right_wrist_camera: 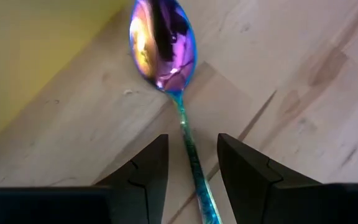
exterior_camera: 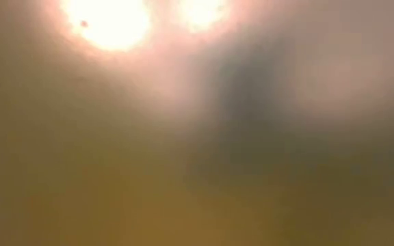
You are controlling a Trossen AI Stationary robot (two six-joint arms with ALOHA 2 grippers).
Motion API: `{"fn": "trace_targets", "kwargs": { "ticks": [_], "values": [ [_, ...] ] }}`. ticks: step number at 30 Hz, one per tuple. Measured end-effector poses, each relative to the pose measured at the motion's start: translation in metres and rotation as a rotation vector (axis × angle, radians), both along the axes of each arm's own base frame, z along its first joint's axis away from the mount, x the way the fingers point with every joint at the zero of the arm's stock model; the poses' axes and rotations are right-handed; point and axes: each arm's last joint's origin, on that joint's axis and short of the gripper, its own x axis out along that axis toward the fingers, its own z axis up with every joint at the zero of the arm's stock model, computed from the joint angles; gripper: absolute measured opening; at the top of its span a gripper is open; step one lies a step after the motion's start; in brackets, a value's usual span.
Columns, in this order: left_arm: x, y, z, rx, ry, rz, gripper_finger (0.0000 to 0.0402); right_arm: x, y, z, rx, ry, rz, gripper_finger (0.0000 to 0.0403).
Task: Pick & Place Food Item
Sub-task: Put the purple spoon into the yellow bin
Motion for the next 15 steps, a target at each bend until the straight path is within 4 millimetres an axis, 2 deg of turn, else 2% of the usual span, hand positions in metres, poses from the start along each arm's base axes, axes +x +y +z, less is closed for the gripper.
{"fn": "trace_targets", "kwargs": {
  "ticks": [7, 15],
  "values": [
    [0.0, 0.0, 0.0, 0.0, 0.001, 0.0, 0.0174, 0.019, -0.007, -0.008, 0.022, 0.103, -0.014, 0.0136],
    [0.0, 0.0, 0.0, 0.0, -0.002, 0.0, 0.0174, 0.033, -0.022, -0.013, 0.053, 0.177, -0.135, 0.0136]
  ]
}}
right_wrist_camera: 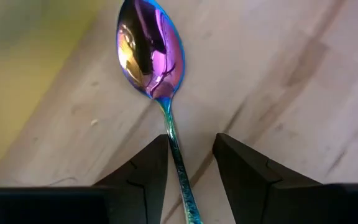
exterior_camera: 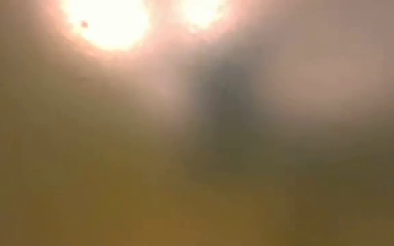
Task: Pick & Place Food Item
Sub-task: Put the purple spoon into the yellow bin
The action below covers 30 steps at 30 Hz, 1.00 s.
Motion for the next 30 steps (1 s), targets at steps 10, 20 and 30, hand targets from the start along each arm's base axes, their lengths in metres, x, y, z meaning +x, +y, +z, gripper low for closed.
{"fn": "trace_targets", "kwargs": {
  "ticks": [10, 20, 30],
  "values": [
    [0.0, 0.0, 0.0, 0.0, 0.0, 0.0, 0.0174, 0.008, -0.024, 0.012, -0.052, -0.022, -0.238, 0.0136],
    [0.0, 0.0, 0.0, 0.0, 0.0, 0.0, 0.0174, 0.008, -0.025, 0.012, -0.059, -0.014, -0.259, 0.0136],
    [0.0, 0.0, 0.0, 0.0, 0.0, 0.0, 0.0174, 0.007, -0.021, 0.011, -0.058, -0.012, -0.248, 0.0089]
  ]
}}
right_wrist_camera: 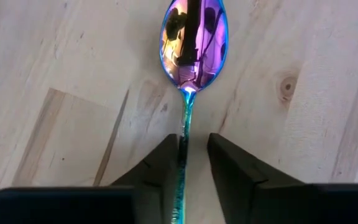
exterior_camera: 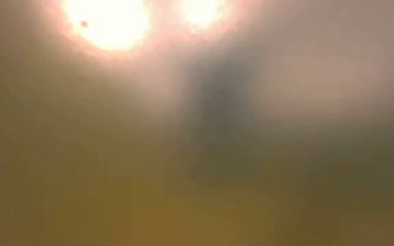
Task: Pick & Place Food Item
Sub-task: Put the purple spoon into the yellow bin
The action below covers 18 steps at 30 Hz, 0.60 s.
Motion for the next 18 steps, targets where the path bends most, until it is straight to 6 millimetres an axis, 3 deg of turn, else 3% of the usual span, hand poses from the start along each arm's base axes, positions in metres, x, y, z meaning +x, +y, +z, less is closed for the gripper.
{"fn": "trace_targets", "kwargs": {
  "ticks": [7, 18],
  "values": [
    [0.0, 0.0, 0.0, 0.0, 0.0, 0.0, 0.0174, -0.0005, 0.0002, -0.0001, 0.005, 0.004, -0.002, 0.0016],
    [0.0, 0.0, 0.0, 0.0, 0.0, 0.0, 0.0174, 0.001, 0.0002, 0.0026, 0.028, 0.01, -0.043, 0.0016]
  ]
}}
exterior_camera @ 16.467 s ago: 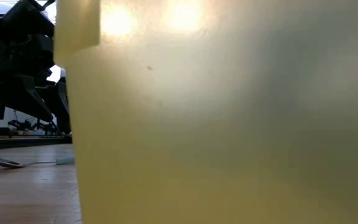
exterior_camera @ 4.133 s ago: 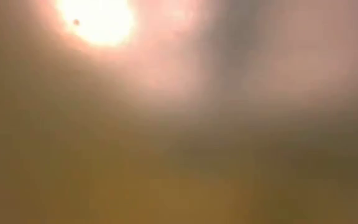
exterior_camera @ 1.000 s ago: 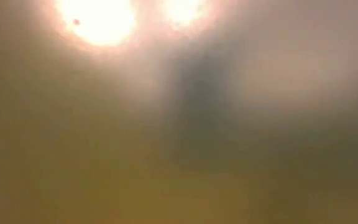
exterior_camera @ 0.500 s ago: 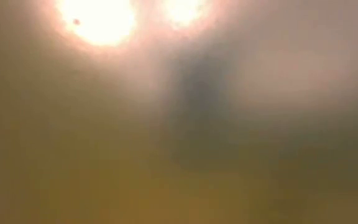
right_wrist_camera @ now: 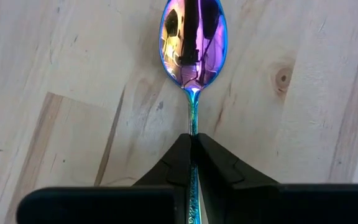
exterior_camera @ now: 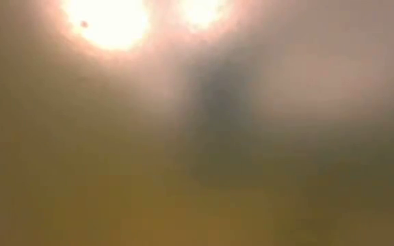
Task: Pick & Place Food Item
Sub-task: Put the purple spoon into the yellow bin
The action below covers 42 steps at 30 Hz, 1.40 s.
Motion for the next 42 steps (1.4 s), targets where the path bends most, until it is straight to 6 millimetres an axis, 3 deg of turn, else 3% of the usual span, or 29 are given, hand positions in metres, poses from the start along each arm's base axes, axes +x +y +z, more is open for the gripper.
{"fn": "trace_targets", "kwargs": {
  "ticks": [6, 16, 26, 33, 42],
  "values": [
    [0.0, 0.0, 0.0, 0.0, 0.0, 0.0, 0.0174, -0.003, 0.003, 0.013, 0.084, -0.028, 0.02, 0.0015],
    [0.0, 0.0, 0.0, 0.0, 0.0, 0.0, 0.0174, -0.011, 0.013, 0.067, 0.093, -0.183, 0.06, 0.0015],
    [0.0, 0.0, 0.0, 0.0, 0.0, 0.0, 0.0174, -0.034, 0.051, 0.116, 0.114, -0.324, 0.219, 0.0015],
    [0.0, 0.0, 0.0, 0.0, 0.0, 0.0, 0.0174, -0.049, 0.094, 0.118, 0.141, -0.315, 0.322, 0.0015],
    [0.0, 0.0, 0.0, 0.0, 0.0, 0.0, 0.0174, -0.059, 0.149, 0.1, 0.159, -0.287, 0.363, 0.0015]
  ]
}}
